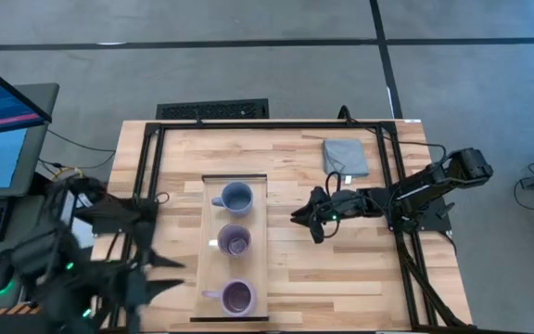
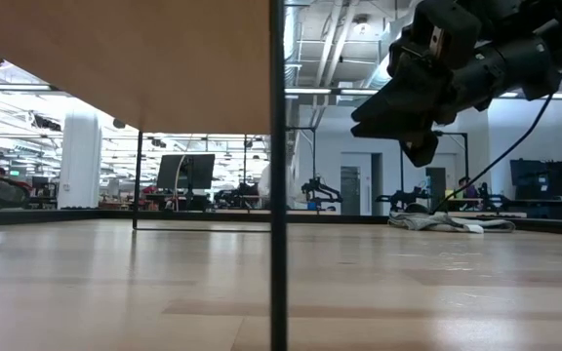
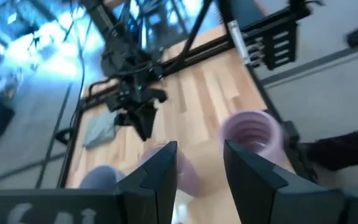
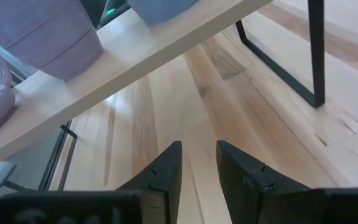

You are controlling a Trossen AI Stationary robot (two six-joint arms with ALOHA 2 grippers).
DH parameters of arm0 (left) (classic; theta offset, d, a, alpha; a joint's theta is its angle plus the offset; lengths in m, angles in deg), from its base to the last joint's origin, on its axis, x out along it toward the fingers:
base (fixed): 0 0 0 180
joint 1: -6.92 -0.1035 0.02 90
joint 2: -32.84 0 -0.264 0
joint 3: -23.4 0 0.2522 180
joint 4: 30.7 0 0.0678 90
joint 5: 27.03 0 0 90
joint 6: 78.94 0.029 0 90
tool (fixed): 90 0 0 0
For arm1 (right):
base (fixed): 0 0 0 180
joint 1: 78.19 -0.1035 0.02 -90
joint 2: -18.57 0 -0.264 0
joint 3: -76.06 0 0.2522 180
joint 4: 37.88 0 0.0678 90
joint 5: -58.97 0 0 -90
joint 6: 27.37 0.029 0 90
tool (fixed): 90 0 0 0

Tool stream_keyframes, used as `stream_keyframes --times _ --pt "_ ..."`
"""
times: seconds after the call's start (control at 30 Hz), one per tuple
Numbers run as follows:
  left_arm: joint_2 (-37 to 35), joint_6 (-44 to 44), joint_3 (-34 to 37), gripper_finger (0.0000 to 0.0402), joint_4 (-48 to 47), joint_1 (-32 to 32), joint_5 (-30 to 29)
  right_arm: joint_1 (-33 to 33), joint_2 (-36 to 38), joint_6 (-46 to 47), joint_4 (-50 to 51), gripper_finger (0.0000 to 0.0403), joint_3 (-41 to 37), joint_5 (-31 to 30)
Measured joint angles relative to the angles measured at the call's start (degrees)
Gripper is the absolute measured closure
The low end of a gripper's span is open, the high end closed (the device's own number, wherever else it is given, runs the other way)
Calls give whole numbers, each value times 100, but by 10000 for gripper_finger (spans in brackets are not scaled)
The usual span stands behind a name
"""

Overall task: Stack small to large cups/mugs on shelf
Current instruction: Return to Home Position

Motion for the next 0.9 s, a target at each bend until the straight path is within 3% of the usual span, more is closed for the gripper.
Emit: stream_keyframes --times 0.17,0.27,0.37,0.63,0.9 --pt "-129 -634 736 280 23 889 -860 -71 0 -8 -121 280 -1 -28" --pt "-322 -1310 1506 280 21 1339 -1584 -127 0 -169 -461 280 -3 -122" --pt "-676 -2207 2430 280 22 1608 -1939 -187 0 -482 -898 280 -3 -124" --pt "-2109 -4665 5131 280 18 1608 -2304 -285 2 -656 -1333 280 1 -116" --pt "-3196 -5638 6863 280 83 1600 -2608 -307 2 -788 -1309 280 1 -120"
